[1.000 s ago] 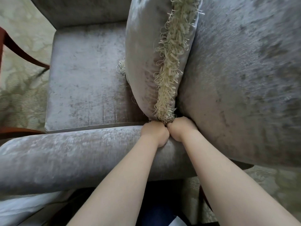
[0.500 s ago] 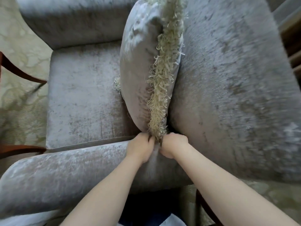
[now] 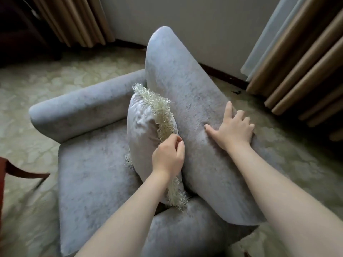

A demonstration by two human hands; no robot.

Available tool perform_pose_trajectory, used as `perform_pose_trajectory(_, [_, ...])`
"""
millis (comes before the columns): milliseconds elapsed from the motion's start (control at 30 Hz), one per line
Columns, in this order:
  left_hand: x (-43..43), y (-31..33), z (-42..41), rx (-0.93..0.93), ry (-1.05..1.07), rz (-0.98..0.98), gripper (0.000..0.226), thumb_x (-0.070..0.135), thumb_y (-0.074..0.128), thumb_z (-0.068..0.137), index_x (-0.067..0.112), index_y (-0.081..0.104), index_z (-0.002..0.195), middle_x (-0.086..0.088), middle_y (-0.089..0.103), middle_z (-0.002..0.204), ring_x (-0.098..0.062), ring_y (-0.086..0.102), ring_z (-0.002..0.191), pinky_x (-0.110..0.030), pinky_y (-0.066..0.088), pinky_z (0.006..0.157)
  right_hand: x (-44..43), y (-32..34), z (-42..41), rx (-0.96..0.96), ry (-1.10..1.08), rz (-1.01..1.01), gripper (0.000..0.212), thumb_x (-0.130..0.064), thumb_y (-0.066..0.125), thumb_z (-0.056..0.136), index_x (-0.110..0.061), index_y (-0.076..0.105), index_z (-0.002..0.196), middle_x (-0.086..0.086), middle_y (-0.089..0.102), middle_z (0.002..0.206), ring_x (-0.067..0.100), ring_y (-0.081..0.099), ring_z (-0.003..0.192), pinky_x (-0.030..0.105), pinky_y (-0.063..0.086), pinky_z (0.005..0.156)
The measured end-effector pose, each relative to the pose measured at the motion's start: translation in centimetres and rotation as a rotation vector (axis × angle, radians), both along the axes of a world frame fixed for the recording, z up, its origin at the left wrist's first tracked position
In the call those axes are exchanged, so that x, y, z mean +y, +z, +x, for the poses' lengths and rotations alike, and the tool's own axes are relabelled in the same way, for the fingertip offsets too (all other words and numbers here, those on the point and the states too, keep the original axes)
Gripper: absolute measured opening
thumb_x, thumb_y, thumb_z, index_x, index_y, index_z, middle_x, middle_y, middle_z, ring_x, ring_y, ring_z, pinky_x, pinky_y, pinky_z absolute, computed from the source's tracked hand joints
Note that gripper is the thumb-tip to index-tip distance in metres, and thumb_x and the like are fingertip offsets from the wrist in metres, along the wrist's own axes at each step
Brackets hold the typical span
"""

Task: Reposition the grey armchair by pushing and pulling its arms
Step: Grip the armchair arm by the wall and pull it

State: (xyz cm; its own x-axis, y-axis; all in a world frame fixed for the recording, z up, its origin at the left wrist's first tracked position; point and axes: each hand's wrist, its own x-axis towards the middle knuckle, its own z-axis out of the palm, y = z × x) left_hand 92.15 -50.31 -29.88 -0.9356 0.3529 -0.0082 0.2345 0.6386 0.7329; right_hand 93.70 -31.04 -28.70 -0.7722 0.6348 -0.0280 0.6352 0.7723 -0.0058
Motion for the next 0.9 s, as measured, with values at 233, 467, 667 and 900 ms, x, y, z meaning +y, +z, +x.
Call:
perform_pose_trajectory(233, [5.3, 3.5, -4.9, 0.012, -0.134, -0.102, 0.022, 0.037, 0.041, 0.093, 0.018, 0.053, 0.095, 0.0, 0.06, 0.096, -0.024, 0.057, 0.091, -0.033, 0.036, 0.068, 0.0, -0.4, -0.1, 0.002, -0.033, 0.039, 0.104, -0.081, 0.032, 0.067, -0.018, 0.009, 0.147, 0.019, 0.043, 0.121, 0.034, 0.046, 0.098, 0.043, 0.036, 0.08])
perform_pose_trajectory(467, [16.9, 5.8, -8.6, -0.141, -0.028, -0.37, 0.082, 0.052, 0.051, 0.082, 0.012, 0.015, 0.144, -0.019, 0.023, 0.145, -0.04, 0.032, 0.126, -0.046, 0.034, 0.098, 0.2, -0.1, 0.1, 0.016, -0.002, -0.059, 0.103, -0.077, 0.041, 0.067, -0.012, 0.023, 0.146, 0.02, 0.048, 0.118, 0.031, 0.048, 0.091, 0.042, 0.036, 0.077])
perform_pose_trajectory(667, [23.6, 4.8, -12.9, -0.372, 0.411, -0.419, 0.115, 0.062, 0.061, 0.072, 0.019, -0.016, 0.147, -0.021, -0.016, 0.153, -0.049, -0.001, 0.138, -0.069, 0.02, 0.1, 3.3, 2.0, 0.9, 0.049, 0.254, -0.318, 0.067, -0.021, 0.02, 0.072, 0.003, 0.061, 0.119, 0.034, 0.06, 0.099, 0.039, 0.06, 0.068, 0.042, 0.052, 0.06])
perform_pose_trajectory(900, [25.0, 3.1, -13.2, -0.36, 0.646, -0.512, 0.116, 0.069, 0.061, 0.069, 0.019, -0.008, 0.148, -0.025, 0.003, 0.152, -0.049, 0.017, 0.133, -0.067, 0.023, 0.099, 21.2, -1.1, 4.6, -0.322, 0.784, -0.545, 0.046, -0.057, 0.036, 0.092, -0.026, 0.045, 0.124, -0.005, 0.047, 0.119, 0.014, 0.05, 0.113, 0.027, 0.04, 0.088])
